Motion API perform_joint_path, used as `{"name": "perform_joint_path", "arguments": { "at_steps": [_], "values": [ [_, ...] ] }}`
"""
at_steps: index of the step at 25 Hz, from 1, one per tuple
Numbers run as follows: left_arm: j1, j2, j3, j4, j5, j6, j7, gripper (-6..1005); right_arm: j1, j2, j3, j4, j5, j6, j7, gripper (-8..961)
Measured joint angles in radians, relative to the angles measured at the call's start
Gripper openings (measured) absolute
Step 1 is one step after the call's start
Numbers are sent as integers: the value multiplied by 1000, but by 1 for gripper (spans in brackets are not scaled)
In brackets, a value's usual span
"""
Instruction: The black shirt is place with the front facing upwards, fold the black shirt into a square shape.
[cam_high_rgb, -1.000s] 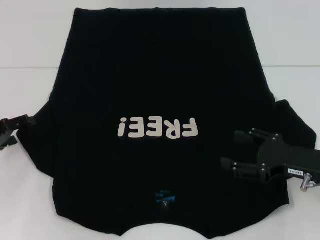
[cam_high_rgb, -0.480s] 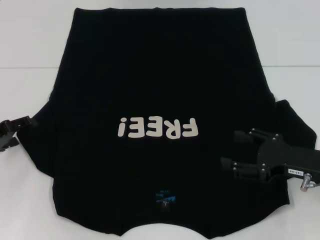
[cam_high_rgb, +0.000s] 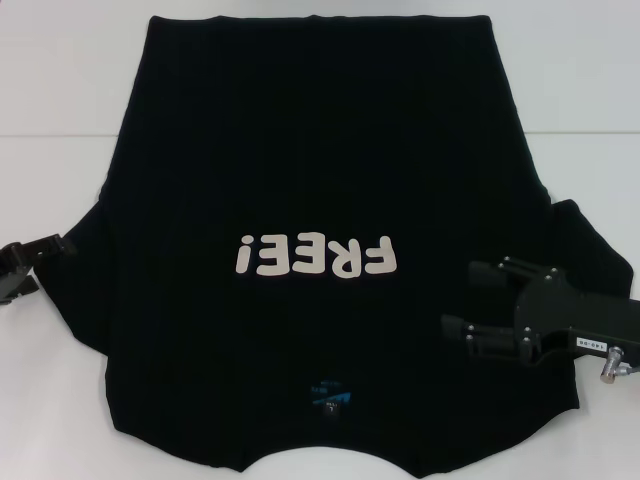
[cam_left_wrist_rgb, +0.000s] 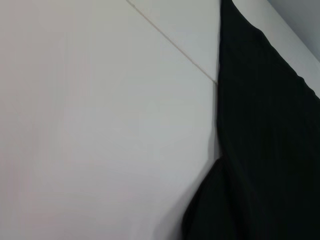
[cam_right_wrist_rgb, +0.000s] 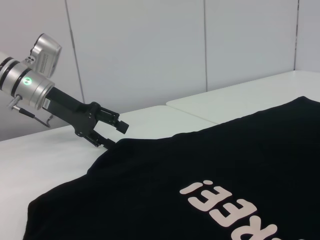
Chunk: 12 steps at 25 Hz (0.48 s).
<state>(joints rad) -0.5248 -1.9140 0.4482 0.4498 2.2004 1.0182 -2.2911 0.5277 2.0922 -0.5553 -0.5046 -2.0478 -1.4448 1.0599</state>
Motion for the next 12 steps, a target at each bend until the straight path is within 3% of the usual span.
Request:
{"name": "perform_joint_path", "arguments": {
  "at_steps": [12],
  "values": [
    [-2,-4,0,-11,0,0,0,946,0,0,0,0,0,0,0,895]
  ]
}}
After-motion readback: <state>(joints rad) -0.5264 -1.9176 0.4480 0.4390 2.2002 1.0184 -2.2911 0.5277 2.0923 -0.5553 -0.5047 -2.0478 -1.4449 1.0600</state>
